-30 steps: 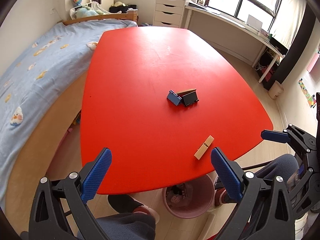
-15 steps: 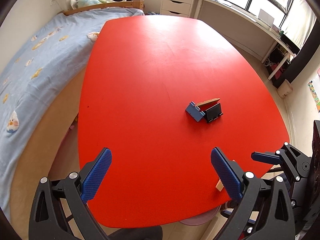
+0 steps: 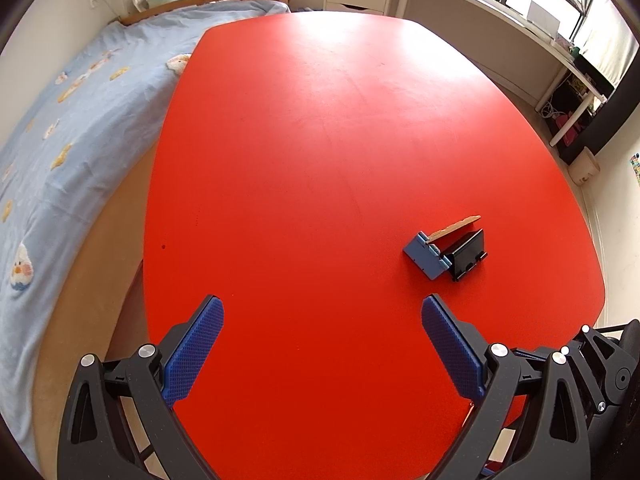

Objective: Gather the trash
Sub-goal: 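Move the right tool to the wooden clothespin and close on it, then grasp the blue clip on the phone stand with the left tool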

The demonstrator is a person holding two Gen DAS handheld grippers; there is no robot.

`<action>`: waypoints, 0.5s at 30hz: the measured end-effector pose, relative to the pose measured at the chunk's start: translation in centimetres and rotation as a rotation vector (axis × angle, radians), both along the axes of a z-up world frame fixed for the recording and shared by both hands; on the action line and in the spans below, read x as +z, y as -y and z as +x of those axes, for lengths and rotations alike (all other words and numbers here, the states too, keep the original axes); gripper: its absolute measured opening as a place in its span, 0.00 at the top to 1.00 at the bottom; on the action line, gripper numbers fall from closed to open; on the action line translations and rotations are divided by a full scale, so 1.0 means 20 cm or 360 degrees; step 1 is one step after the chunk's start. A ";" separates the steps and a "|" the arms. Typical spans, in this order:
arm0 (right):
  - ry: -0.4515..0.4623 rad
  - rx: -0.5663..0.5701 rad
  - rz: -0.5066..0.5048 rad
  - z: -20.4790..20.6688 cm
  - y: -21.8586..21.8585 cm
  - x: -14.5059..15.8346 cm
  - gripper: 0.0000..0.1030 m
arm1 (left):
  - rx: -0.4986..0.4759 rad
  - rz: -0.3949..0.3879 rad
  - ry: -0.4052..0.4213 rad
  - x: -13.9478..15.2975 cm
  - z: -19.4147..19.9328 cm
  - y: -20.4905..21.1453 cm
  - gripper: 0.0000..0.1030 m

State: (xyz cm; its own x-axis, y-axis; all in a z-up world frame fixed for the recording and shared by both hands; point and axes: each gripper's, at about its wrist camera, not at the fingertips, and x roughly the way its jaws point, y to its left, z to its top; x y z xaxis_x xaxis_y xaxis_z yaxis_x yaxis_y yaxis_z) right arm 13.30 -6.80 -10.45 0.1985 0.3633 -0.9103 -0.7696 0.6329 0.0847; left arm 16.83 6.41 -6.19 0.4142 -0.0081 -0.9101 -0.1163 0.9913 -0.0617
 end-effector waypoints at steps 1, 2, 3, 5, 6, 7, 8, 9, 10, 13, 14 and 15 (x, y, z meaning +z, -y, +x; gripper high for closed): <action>-0.0004 0.0001 0.0000 0.00 0.00 -0.01 0.22 | 0.0001 0.0001 0.0001 0.00 0.00 0.00 0.07; 0.0001 -0.0002 -0.0001 0.00 0.00 -0.01 0.23 | -0.0001 0.0000 0.0002 0.00 0.00 0.00 0.07; 0.0006 -0.0003 -0.0001 -0.01 -0.01 -0.01 0.24 | -0.0003 0.0000 0.0001 0.00 0.00 0.00 0.07; 0.0014 -0.0001 -0.0007 -0.02 -0.01 -0.02 0.29 | -0.0006 0.0001 0.0002 0.00 0.01 0.00 0.07; 0.0024 0.0000 -0.0013 -0.02 0.00 -0.01 0.32 | -0.0008 0.0000 0.0002 0.00 0.01 0.00 0.07; 0.0034 0.0000 -0.0023 -0.02 0.00 -0.01 0.36 | -0.0008 0.0000 0.0004 0.00 0.01 0.00 0.07; 0.0037 0.0002 -0.0027 -0.02 0.00 -0.01 0.38 | -0.0009 -0.0001 0.0005 0.00 0.01 0.00 0.07; 0.0039 0.0002 -0.0030 -0.02 -0.01 0.00 0.39 | -0.0012 -0.0001 0.0006 0.00 0.01 0.00 0.07; 0.0043 0.0004 -0.0034 -0.02 -0.01 0.00 0.42 | -0.0017 0.0001 0.0008 0.00 0.02 0.00 0.07; 0.0042 0.0006 -0.0028 -0.04 0.00 0.01 0.42 | -0.0029 0.0001 0.0015 0.01 0.02 0.01 0.07; 0.0043 0.0005 -0.0026 -0.04 0.00 0.01 0.42 | -0.0035 0.0002 0.0019 0.01 0.03 0.01 0.07; 0.0045 0.0005 -0.0023 -0.07 0.02 0.01 0.42 | -0.0042 0.0006 0.0024 0.02 0.03 0.01 0.07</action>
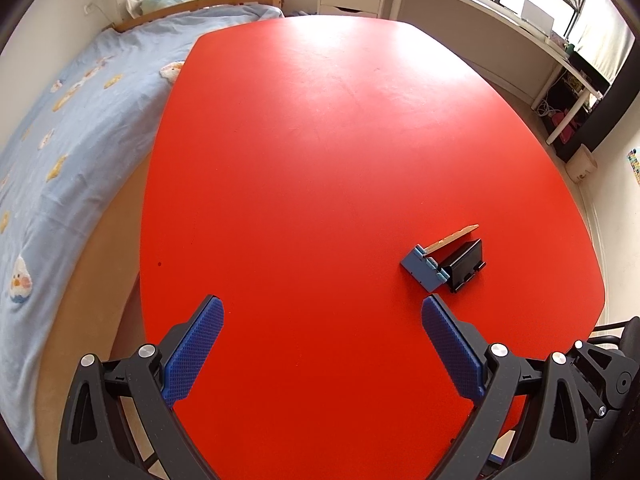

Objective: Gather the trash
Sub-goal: 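Grasp the blue clip on the phone stand with the left tool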

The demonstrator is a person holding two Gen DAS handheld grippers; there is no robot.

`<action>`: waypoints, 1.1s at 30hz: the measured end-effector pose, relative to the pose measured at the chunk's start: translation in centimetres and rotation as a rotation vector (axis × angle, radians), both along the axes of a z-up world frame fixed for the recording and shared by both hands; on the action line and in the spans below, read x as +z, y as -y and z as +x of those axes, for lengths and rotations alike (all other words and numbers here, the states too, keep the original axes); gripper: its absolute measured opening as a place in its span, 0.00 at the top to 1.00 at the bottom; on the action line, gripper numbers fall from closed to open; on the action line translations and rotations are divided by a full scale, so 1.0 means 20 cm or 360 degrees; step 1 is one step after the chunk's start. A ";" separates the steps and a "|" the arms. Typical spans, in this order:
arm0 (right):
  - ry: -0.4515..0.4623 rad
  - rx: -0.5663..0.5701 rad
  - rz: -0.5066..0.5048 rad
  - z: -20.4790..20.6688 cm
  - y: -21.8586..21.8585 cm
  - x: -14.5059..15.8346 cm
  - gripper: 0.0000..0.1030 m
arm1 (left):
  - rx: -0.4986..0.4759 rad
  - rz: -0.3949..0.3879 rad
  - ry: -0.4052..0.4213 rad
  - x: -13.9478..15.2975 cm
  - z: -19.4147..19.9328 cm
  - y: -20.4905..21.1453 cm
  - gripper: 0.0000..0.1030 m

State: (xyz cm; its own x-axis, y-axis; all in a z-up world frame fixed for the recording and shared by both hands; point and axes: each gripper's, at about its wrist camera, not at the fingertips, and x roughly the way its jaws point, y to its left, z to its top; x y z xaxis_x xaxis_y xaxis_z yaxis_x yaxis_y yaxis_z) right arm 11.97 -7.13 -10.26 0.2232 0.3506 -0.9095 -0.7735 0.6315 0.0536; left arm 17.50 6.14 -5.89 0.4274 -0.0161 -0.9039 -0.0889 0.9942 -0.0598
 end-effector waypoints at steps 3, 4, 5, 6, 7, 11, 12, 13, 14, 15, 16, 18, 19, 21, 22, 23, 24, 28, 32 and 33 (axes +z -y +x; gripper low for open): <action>-0.0002 0.0000 0.0010 0.00 0.00 0.01 0.42 | -0.0049 0.0020 0.0027 0.01 0.02 0.01 0.07; -0.0003 0.0000 0.0012 0.01 0.01 0.01 0.42 | -0.0076 0.0042 0.0040 0.01 0.03 0.01 0.07; -0.0006 -0.0001 0.0014 0.03 0.00 0.01 0.42 | -0.0114 0.0060 0.0051 0.01 0.04 0.02 0.07; -0.0008 -0.0002 0.0015 0.04 0.00 0.01 0.42 | -0.0159 0.0071 0.0059 0.00 0.04 0.03 0.07; -0.0008 -0.0004 0.0015 0.05 0.00 0.01 0.42 | -0.0205 0.0088 0.0064 0.00 0.05 0.04 0.07; -0.0009 -0.0006 0.0016 0.06 -0.01 0.01 0.42 | -0.0359 0.0128 0.0073 -0.02 0.09 0.06 0.07; -0.0011 -0.0007 0.0017 0.06 0.00 0.01 0.42 | -0.0394 0.0140 0.0074 -0.02 0.11 0.07 0.07; -0.0011 -0.0008 0.0018 0.06 0.00 0.02 0.42 | -0.0436 0.0147 0.0073 -0.03 0.11 0.07 0.07; -0.0010 -0.0008 0.0016 0.06 -0.01 0.01 0.42 | -0.0483 0.0146 0.0075 -0.04 0.12 0.08 0.07; -0.0008 -0.0007 0.0014 0.06 -0.01 0.01 0.42 | -0.0527 0.0145 0.0072 -0.04 0.13 0.09 0.07; -0.0008 -0.0007 0.0013 0.07 -0.01 0.01 0.42 | -0.0565 0.0143 0.0064 -0.05 0.14 0.10 0.07; -0.0006 -0.0005 0.0011 0.06 -0.01 0.01 0.42 | -0.0642 0.0138 0.0063 -0.06 0.15 0.11 0.07; -0.0005 -0.0005 0.0009 0.06 -0.01 0.01 0.42 | -0.0677 0.0138 0.0066 -0.07 0.16 0.12 0.07; -0.0006 -0.0005 0.0008 0.06 -0.01 0.01 0.42 | -0.0746 0.0111 0.0065 -0.09 0.17 0.13 0.07; -0.0007 -0.0006 0.0008 0.06 -0.02 0.01 0.42 | -0.0778 0.0101 0.0066 -0.10 0.17 0.14 0.07; -0.0008 -0.0007 0.0008 0.06 -0.02 0.01 0.42 | -0.0811 0.0095 0.0067 -0.10 0.18 0.15 0.07; -0.0008 -0.0008 0.0009 0.06 -0.02 0.01 0.42 | -0.0841 0.0090 0.0069 -0.11 0.17 0.16 0.07; -0.0008 -0.0010 0.0009 0.07 -0.02 0.01 0.42 | -0.0915 0.0044 0.0101 -0.13 0.17 0.17 0.07; -0.0009 -0.0009 0.0011 0.07 -0.02 0.01 0.41 | -0.0953 0.0030 0.0141 -0.14 0.16 0.18 0.08; -0.0009 -0.0010 0.0010 0.07 -0.02 0.01 0.41 | -0.0967 0.0024 0.0159 -0.14 0.15 0.19 0.08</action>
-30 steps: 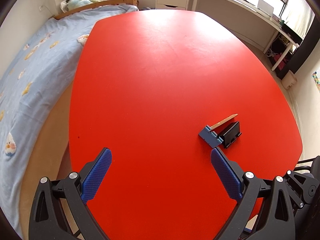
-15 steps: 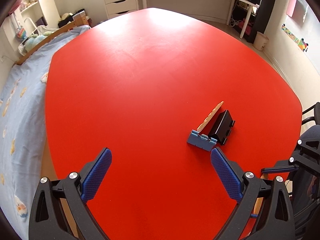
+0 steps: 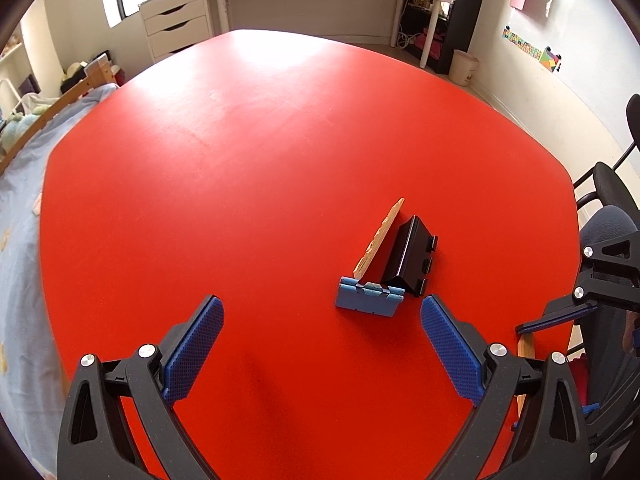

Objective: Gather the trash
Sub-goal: 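Grasp the blue clip on the phone stand with the left tool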

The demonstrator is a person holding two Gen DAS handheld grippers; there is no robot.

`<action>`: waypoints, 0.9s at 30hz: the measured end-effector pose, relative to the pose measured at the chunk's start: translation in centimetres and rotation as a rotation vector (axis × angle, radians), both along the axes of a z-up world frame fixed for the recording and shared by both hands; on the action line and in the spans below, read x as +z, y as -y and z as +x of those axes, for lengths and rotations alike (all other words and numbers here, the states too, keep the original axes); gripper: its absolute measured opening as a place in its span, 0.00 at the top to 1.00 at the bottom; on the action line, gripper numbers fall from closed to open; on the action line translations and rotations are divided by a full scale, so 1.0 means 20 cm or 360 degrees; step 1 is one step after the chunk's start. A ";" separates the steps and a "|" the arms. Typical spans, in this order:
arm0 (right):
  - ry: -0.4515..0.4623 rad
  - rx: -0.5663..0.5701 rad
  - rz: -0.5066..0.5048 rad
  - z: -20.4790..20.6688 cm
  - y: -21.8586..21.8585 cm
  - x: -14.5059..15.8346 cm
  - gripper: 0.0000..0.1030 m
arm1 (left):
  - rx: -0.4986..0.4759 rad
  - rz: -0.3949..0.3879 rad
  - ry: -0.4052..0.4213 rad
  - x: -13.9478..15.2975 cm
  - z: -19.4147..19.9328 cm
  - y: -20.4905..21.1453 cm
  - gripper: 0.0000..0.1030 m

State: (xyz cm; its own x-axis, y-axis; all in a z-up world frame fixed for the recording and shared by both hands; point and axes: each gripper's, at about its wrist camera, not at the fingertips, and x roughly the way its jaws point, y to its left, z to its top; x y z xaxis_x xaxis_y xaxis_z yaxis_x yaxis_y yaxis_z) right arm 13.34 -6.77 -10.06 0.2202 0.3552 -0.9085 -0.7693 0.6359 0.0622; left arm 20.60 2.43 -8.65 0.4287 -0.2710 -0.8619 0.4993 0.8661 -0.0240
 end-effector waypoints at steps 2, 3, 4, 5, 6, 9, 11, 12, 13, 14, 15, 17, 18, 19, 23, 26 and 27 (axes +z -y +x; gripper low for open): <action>0.0000 0.0000 0.0002 0.00 0.00 0.00 0.41 | -0.0045 -0.0012 0.0016 0.00 -0.01 0.01 0.11; 0.0000 0.0001 0.0001 0.00 0.00 0.00 0.41 | -0.0066 -0.0007 0.0013 0.00 -0.01 0.02 0.15; 0.0000 0.0001 0.0001 0.00 0.00 0.00 0.41 | -0.0081 0.0004 0.0017 0.00 -0.01 0.02 0.19; -0.0001 -0.0001 0.0002 0.00 0.00 0.00 0.41 | -0.0093 0.0004 0.0016 0.00 -0.01 0.02 0.21; 0.0000 -0.0001 0.0001 0.00 0.00 0.00 0.41 | -0.0103 0.0000 0.0011 -0.01 0.00 0.02 0.29; 0.0000 -0.0001 0.0002 0.00 0.00 0.00 0.41 | -0.0135 -0.0007 0.0012 -0.01 -0.01 0.02 0.36; 0.0000 -0.0001 0.0002 0.00 0.00 0.00 0.41 | -0.0167 -0.0003 0.0027 0.00 -0.02 0.03 0.38; 0.0000 -0.0001 0.0002 0.01 0.00 0.00 0.41 | -0.0176 -0.0006 0.0032 0.00 -0.02 0.04 0.39; 0.0000 -0.0001 0.0002 0.00 0.00 0.00 0.41 | -0.0183 -0.0010 0.0031 0.00 -0.02 0.04 0.41; 0.0001 0.0000 0.0001 0.01 0.00 0.00 0.41 | -0.0189 -0.0003 0.0031 0.00 -0.02 0.04 0.43; 0.0000 -0.0001 0.0002 0.00 0.00 0.00 0.41 | -0.0198 0.0005 0.0026 -0.01 -0.02 0.05 0.51; 0.0001 -0.0001 0.0002 0.00 0.00 0.00 0.41 | -0.0217 0.0007 0.0018 -0.01 -0.03 0.06 0.58; 0.0001 -0.0001 0.0003 0.01 0.00 0.00 0.41 | -0.0224 0.0010 0.0021 -0.01 -0.03 0.06 0.62; 0.0001 -0.0002 0.0003 0.00 0.00 -0.01 0.41 | -0.0226 0.0006 0.0019 -0.01 -0.03 0.06 0.68; 0.0002 -0.0001 0.0003 0.01 0.00 0.00 0.41 | -0.0221 0.0011 0.0020 0.00 -0.03 0.07 0.69; 0.0003 -0.0001 0.0002 0.01 0.00 0.00 0.42 | -0.0192 0.0032 0.0024 0.00 -0.04 0.06 0.69; 0.0005 -0.0001 0.0003 0.01 0.00 0.00 0.42 | -0.0179 0.0041 0.0029 0.00 -0.04 0.06 0.69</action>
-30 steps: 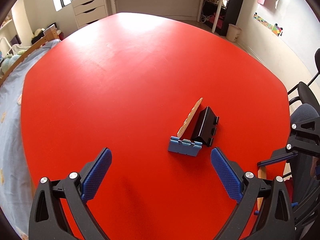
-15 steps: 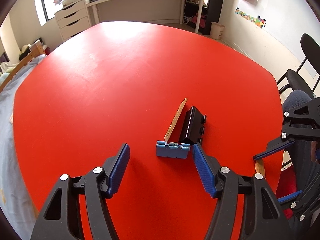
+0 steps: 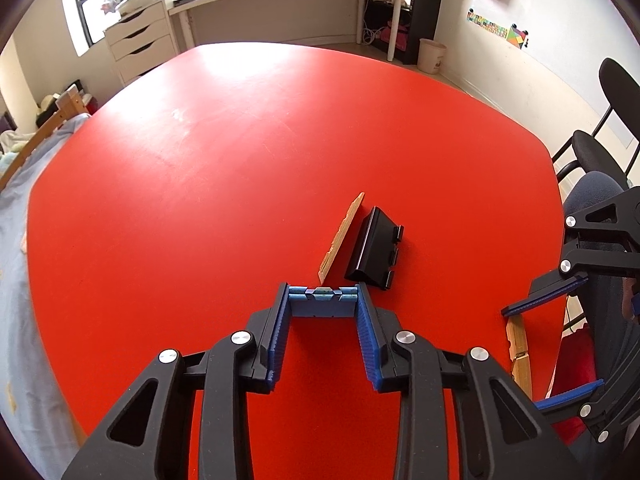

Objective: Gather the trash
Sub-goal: 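Grasp the blue clip on the phone stand with the left tool, then carry the clothespin and blue clip in both tools over the wastebasket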

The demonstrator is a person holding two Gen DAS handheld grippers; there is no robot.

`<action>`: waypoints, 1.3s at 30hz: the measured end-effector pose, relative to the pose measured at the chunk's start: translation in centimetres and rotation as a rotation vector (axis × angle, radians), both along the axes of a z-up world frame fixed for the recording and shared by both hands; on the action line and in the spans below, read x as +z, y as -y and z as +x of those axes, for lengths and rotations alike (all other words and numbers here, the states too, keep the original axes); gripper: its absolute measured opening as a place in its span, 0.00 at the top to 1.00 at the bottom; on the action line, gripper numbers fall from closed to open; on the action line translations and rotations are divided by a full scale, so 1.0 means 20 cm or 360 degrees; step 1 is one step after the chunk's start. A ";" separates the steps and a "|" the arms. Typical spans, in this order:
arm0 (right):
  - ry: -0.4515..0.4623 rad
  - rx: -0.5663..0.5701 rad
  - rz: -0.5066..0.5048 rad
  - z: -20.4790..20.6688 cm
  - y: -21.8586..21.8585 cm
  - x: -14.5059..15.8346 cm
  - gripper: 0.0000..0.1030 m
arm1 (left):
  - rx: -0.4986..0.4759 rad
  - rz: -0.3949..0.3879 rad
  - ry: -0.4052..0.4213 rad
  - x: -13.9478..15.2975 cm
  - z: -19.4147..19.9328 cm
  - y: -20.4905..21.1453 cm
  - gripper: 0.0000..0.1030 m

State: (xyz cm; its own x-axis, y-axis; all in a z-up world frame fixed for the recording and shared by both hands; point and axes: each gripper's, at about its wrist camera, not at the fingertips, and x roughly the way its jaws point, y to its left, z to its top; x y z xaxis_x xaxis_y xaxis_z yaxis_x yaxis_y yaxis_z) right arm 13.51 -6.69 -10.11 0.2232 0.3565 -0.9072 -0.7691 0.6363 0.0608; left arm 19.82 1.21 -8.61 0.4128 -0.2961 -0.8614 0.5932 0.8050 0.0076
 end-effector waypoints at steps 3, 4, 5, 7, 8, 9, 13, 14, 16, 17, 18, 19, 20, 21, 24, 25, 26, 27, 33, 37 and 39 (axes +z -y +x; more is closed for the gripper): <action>0.0003 -0.0001 0.0002 0.00 0.00 0.00 0.42 | 0.0043 0.0008 0.0013 0.02 -0.01 -0.01 0.69; 0.0004 -0.0001 0.0003 0.00 0.00 0.00 0.42 | 0.0055 0.0013 0.0019 0.02 -0.02 0.00 0.69; 0.0005 -0.0001 0.0002 0.00 0.00 0.00 0.42 | 0.0069 0.0017 0.0022 0.03 -0.02 0.00 0.69; 0.0006 0.0000 0.0000 0.00 0.00 0.01 0.42 | 0.0105 0.0022 0.0030 0.04 -0.03 0.00 0.69; 0.0005 0.0000 0.0001 0.00 0.00 0.01 0.42 | 0.0128 0.0021 0.0032 0.04 -0.04 -0.01 0.69; 0.0003 -0.0001 0.0004 0.00 0.01 0.01 0.42 | 0.0154 0.0021 0.0036 0.05 -0.05 -0.02 0.70; 0.0007 -0.0019 0.0012 0.02 0.01 0.02 0.42 | 0.0289 0.0009 0.0031 0.08 -0.07 -0.04 0.70; 0.0012 -0.0023 0.0015 0.03 0.02 0.03 0.42 | 0.0324 -0.0005 0.0024 0.09 -0.08 -0.05 0.70; 0.0022 -0.0032 0.0021 0.04 0.03 0.04 0.42 | 0.0399 -0.0043 0.0014 0.11 -0.09 -0.07 0.70; 0.0027 -0.0037 0.0026 0.05 0.03 0.05 0.42 | 0.0441 -0.0056 0.0013 0.12 -0.10 -0.08 0.69; 0.0035 -0.0042 0.0030 0.05 0.04 0.07 0.42 | 0.0480 -0.0078 0.0010 0.14 -0.11 -0.09 0.69; 0.0043 -0.0047 0.0034 0.05 0.05 0.08 0.42 | 0.0506 -0.0099 0.0017 0.15 -0.12 -0.09 0.70; 0.0050 -0.0052 0.0040 0.06 0.06 0.09 0.42 | 0.0535 -0.0108 0.0028 0.17 -0.14 -0.09 0.70; 0.0058 -0.0058 0.0045 0.07 0.07 0.11 0.42 | 0.0559 -0.0124 0.0030 0.19 -0.15 -0.08 0.70; 0.0078 -0.0079 0.0066 0.08 0.10 0.15 0.42 | 0.0624 -0.0140 0.0039 0.23 -0.20 -0.07 0.70; 0.0087 -0.0085 0.0072 0.08 0.12 0.17 0.42 | 0.0641 -0.0153 0.0045 0.25 -0.22 -0.07 0.70; 0.0093 -0.0092 0.0080 0.08 0.13 0.19 0.42 | 0.0662 -0.0169 0.0048 0.26 -0.24 -0.07 0.70; 0.0098 -0.0098 0.0088 0.08 0.14 0.20 0.42 | 0.0685 -0.0183 0.0049 0.28 -0.26 -0.07 0.70; 0.0133 -0.0131 0.0141 0.06 0.23 0.30 0.42 | 0.0795 -0.0211 0.0062 0.36 -0.37 -0.05 0.70; 0.0160 -0.0149 0.0183 0.01 0.29 0.37 0.42 | 0.0814 -0.0213 0.0083 0.40 -0.45 -0.02 0.70; 0.0173 -0.0158 0.0206 -0.01 0.34 0.40 0.42 | 0.0810 -0.0215 0.0091 0.41 -0.49 0.00 0.69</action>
